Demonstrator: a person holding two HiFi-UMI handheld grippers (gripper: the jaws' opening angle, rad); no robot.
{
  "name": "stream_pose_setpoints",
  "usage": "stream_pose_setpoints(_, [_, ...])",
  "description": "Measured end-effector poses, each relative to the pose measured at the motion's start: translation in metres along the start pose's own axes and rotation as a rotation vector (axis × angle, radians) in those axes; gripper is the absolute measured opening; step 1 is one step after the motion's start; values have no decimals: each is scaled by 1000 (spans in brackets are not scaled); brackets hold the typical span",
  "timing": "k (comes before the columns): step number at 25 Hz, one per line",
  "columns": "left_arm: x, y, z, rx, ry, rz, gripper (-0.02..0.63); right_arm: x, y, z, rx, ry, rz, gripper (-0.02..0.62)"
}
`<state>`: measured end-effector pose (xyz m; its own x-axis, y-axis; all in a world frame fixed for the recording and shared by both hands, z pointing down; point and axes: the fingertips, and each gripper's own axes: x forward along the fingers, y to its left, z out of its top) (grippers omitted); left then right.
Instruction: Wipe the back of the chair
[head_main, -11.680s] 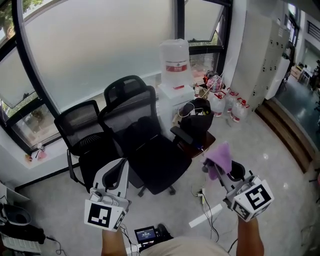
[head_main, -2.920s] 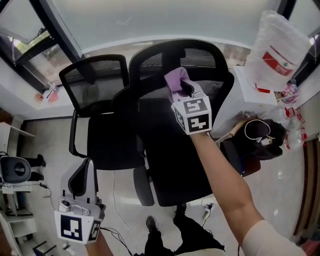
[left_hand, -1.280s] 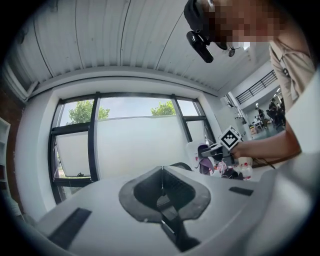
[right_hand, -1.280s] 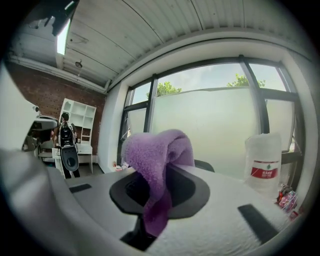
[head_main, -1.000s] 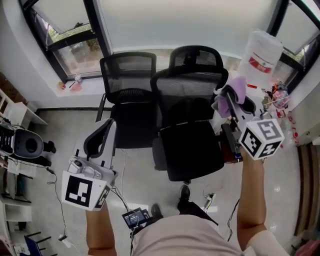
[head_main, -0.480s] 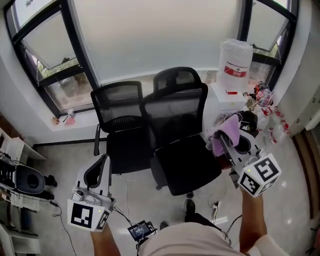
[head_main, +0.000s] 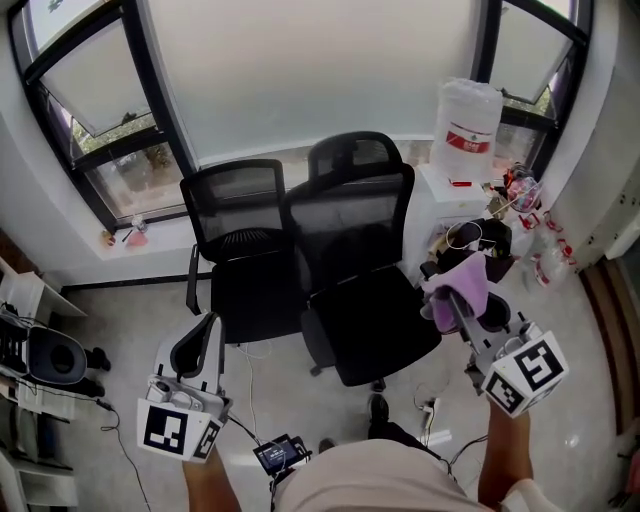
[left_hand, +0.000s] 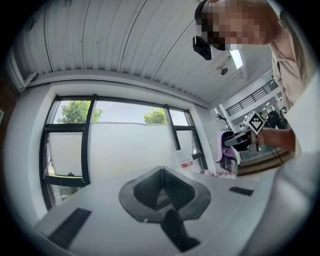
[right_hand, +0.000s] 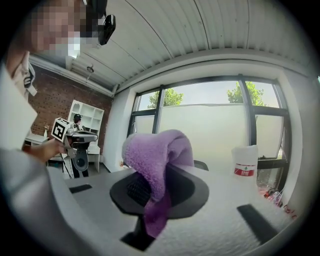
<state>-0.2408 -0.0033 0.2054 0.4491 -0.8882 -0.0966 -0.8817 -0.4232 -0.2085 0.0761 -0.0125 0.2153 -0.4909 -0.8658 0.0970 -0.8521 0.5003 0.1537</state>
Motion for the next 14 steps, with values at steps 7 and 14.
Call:
stream_pose_setpoints(7, [-3,8,-1,-4,-4,14,8,8,3,-1,-2,11,2,46])
stream_pose_setpoints(14, [8,23,-9,2,-31,5,8,22,3,-1,-7,-1,-25,46])
